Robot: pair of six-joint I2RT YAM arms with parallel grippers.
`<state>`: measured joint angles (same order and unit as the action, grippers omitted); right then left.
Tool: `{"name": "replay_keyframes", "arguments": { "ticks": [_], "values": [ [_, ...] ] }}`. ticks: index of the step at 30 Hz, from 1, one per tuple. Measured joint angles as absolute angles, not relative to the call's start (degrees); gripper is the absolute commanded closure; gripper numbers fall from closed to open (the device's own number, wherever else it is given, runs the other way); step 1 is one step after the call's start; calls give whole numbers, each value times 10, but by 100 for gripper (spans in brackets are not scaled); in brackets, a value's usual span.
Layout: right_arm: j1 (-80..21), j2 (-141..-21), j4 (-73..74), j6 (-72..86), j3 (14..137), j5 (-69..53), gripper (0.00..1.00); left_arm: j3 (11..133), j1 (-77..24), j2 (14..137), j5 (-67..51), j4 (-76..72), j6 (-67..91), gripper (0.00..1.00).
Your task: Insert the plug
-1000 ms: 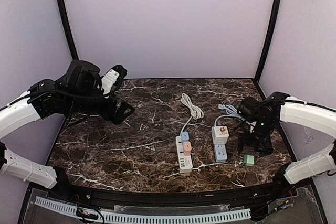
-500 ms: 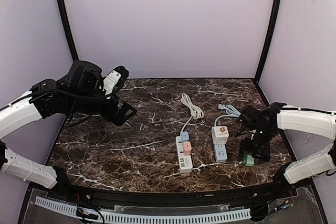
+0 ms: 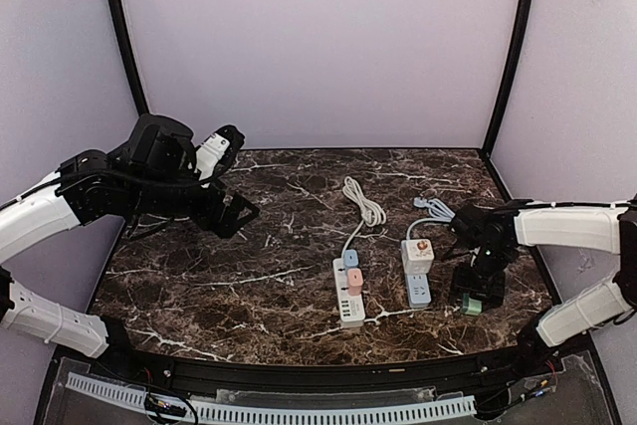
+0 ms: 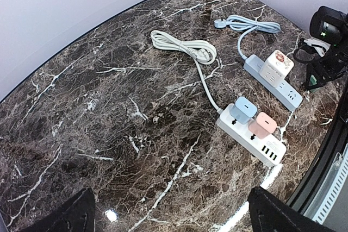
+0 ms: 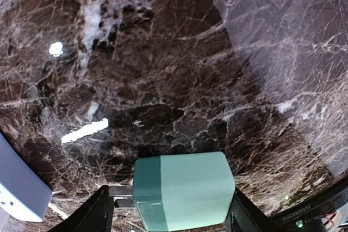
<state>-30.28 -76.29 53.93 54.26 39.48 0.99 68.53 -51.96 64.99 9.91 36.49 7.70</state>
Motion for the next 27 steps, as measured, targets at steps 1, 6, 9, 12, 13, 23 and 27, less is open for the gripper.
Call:
{"name": "replay_keyframes", "arguments": {
  "ticks": [1, 6, 9, 12, 13, 23, 27],
  "values": [
    [-303, -763, 536, 542, 392, 9, 34, 685, -520, 650, 99, 365, 77, 0],
    [-303, -763, 531, 537, 389, 8, 41, 685, -520, 650, 100, 365, 77, 0],
    [-303, -764, 530, 530, 389, 8, 44, 685, -520, 650, 100, 365, 77, 0],
    [-302, -768, 530, 522, 391, 7, 45, 685, -520, 650, 100, 365, 77, 0],
    [-302, -770, 531, 519, 392, 7, 45, 685, -520, 650, 100, 365, 77, 0],
    [-302, -795, 520, 488, 415, -13, 50, 685, -520, 650, 100, 365, 77, 0],
    [-302, -797, 501, 483, 432, -28, 51, 685, -520, 652, 98, 365, 77, 0]
  ]
}}
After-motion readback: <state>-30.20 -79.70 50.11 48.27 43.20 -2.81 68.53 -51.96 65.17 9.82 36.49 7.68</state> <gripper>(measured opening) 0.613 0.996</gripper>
